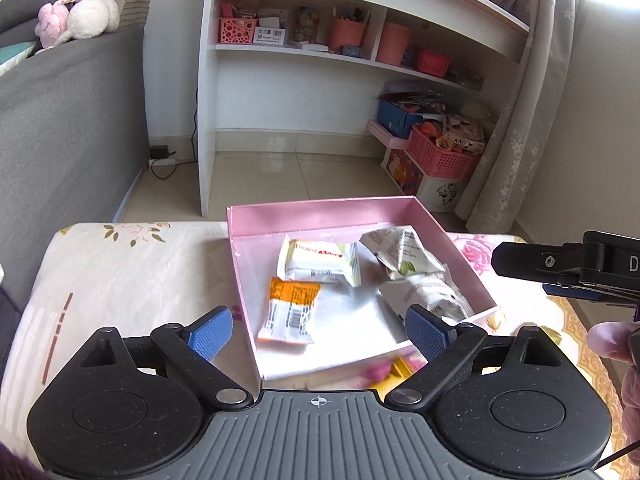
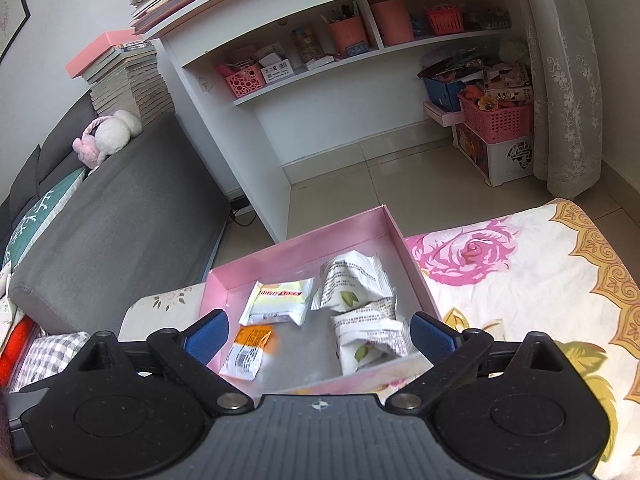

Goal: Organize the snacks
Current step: 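Withdraw both tools from the box back toward the snack pile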

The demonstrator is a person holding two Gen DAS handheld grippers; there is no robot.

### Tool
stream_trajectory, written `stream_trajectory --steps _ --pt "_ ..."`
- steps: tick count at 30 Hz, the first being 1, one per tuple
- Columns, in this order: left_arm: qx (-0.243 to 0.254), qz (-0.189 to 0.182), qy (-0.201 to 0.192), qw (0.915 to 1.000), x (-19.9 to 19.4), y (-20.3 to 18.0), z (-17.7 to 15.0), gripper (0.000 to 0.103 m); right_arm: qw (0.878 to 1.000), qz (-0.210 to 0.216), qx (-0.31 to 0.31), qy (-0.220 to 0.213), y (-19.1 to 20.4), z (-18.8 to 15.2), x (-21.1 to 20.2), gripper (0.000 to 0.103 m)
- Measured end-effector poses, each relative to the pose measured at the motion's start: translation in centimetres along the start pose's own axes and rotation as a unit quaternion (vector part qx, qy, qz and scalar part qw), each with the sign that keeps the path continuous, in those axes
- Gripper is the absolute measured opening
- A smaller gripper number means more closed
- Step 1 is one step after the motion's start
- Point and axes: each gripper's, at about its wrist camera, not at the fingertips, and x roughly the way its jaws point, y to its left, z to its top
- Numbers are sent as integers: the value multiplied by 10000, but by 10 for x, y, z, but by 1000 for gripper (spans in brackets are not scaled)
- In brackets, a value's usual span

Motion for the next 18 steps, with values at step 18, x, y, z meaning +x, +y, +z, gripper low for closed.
stream_trajectory --steps 18 --pt "138 -128 213 9996 -57 -3 -72 99 9983 -65 -570 133 18 -61 -54 94"
